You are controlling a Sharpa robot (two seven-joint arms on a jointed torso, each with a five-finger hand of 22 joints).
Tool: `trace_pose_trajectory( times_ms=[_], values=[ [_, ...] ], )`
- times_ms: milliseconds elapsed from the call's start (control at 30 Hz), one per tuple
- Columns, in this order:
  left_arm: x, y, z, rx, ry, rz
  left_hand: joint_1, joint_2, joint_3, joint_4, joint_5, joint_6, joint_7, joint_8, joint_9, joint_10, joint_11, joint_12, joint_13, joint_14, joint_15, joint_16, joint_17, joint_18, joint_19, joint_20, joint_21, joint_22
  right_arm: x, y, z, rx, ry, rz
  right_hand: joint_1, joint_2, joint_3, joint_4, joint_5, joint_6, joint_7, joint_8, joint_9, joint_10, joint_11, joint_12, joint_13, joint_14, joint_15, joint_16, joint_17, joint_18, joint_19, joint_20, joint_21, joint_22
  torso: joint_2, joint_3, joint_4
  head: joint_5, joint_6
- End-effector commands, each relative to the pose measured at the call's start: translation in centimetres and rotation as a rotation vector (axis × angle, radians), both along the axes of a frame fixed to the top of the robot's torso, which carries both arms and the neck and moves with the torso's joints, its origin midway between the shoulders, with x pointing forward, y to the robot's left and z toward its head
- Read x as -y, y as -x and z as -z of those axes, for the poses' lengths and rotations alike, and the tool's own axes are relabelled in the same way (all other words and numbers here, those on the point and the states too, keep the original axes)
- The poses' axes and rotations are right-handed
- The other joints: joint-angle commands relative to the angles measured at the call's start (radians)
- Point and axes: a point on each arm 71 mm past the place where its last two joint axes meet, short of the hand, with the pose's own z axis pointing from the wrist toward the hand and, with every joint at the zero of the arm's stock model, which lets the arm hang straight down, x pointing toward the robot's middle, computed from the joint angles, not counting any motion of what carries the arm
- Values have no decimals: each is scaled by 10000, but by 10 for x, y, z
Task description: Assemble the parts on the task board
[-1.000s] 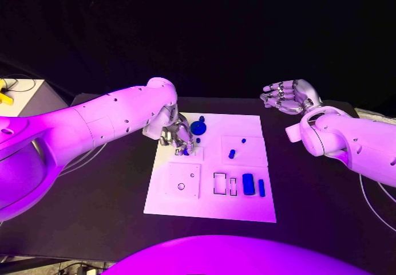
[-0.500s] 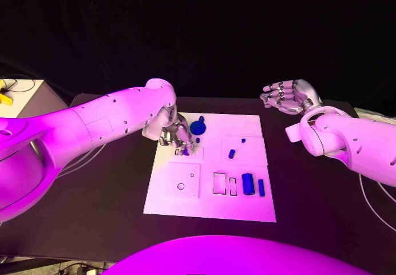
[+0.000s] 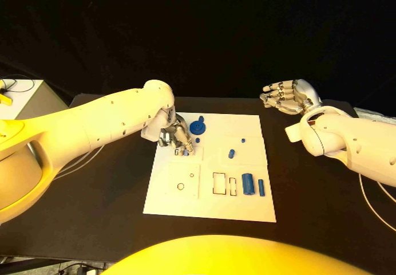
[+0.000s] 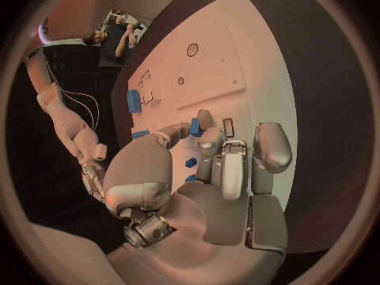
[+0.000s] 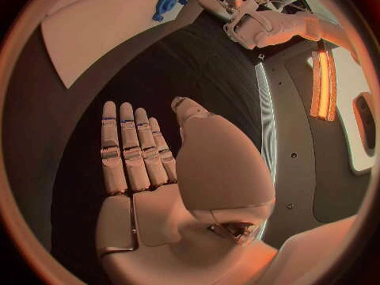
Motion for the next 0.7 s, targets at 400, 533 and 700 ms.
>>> trace_pose_trajectory(
  times_ms=[400, 533, 700],
  values=[
    [-11, 1, 1, 269, -128, -126, 457, -207, -762, 659, -1417, 120, 4, -138, 74, 84, -11, -69, 55, 1032, -74, 33, 2634, -133, 85, -2, -47, 31, -1, 0, 0, 46, -24, -177, 4, -94, 80, -7, 42, 46, 233, -53, -17, -2, 42, -57, -4, -44, 22, -50, -19, 140, -21, 22, 11, -8, -3, -2, 6, -8, 1],
    [-13, 2, 0, 270, -48, -136, 590, -314, -1022, 911, -1755, 141, -2, -160, 103, 92, -17, -76, 70, 1032, -75, 33, 2634, -132, 87, -4, -54, 31, -1, 1, 0, 43, -23, -176, 4, -94, 80, -7, 42, 46, 233, -53, -17, -2, 42, -57, -4, -44, 22, -50, -19, 140, -21, 22, 11, -8, -1, -7, 3, -25, 1],
    [-14, 3, -4, 352, 196, -227, 983, -313, -1573, 1484, -3046, 180, -10, -206, 178, 96, -22, -105, 80, 1032, -80, 33, 2634, -132, 96, -9, -64, 42, 0, 1, 0, 37, -21, -173, 4, -94, 80, -7, 42, 46, 233, -53, -17, -2, 42, -57, -4, -44, 22, -50, -19, 140, -21, 22, 11, -8, 0, -2, -1, -40, 1]
  ],
)
